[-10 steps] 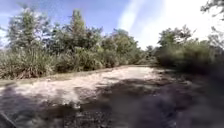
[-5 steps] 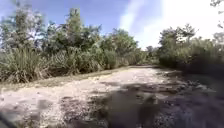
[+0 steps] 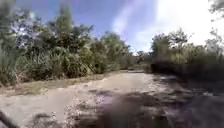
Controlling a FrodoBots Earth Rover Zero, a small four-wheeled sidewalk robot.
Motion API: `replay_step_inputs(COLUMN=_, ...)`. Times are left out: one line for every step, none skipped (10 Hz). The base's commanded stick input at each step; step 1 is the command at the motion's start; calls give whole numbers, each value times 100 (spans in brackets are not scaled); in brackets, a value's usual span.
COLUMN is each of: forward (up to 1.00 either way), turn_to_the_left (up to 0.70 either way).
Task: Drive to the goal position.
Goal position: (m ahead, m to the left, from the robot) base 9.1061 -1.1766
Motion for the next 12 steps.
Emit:
replay_step_inputs(forward=85, turn_to_the_left=0)
replay_step_inputs(forward=85, turn_to_the_left=0)
replay_step_inputs(forward=85, turn_to_the_left=-27)
replay_step_inputs(forward=85, turn_to_the_left=-34)
replay_step_inputs(forward=85, turn_to_the_left=-34)
replay_step_inputs(forward=85, turn_to_the_left=0)
replay_step_inputs(forward=85, turn_to_the_left=0)
replay_step_inputs(forward=85, turn_to_the_left=-5)
replay_step_inputs(forward=85, turn_to_the_left=-18)
replay_step_inputs(forward=85, turn_to_the_left=-32)
replay_step_inputs(forward=85, turn_to_the_left=-19)
replay_step_inputs(forward=85, turn_to_the_left=-4)
